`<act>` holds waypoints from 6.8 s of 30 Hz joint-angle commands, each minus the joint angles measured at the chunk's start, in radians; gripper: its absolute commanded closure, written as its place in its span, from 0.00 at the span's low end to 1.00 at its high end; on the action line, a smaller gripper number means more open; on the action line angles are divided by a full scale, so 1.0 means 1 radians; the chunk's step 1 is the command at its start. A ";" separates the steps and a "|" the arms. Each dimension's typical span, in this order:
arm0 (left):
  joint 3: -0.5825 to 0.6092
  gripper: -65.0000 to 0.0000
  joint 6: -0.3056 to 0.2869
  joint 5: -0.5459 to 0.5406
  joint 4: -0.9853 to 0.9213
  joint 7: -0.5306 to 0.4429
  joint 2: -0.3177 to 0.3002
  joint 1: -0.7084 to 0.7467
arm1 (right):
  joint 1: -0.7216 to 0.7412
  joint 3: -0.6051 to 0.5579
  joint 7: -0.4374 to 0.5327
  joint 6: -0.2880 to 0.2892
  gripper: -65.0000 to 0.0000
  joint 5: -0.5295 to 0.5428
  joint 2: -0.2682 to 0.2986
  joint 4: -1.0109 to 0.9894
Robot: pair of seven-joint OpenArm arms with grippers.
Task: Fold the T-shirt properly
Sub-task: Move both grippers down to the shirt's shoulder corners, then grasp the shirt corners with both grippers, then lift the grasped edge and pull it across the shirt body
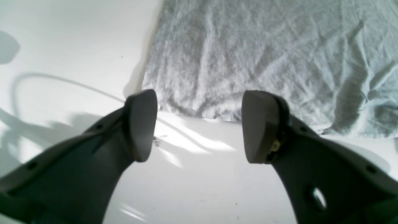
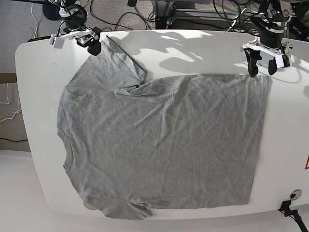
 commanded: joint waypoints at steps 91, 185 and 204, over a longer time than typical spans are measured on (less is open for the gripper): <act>-0.109 0.38 -0.117 -0.005 -0.378 0.304 0.014 -0.348 | 0.099 -0.093 -0.064 -0.001 1.00 0.005 -0.022 -0.129; -0.085 1.00 -0.117 -0.011 -0.036 0.380 0.037 -0.401 | 0.354 -0.013 -0.155 0.073 1.00 0.332 0.111 0.020; -0.086 1.00 -0.116 -0.008 -0.369 0.462 0.031 -0.706 | 0.793 -0.016 -0.244 0.075 1.00 0.330 0.113 -0.422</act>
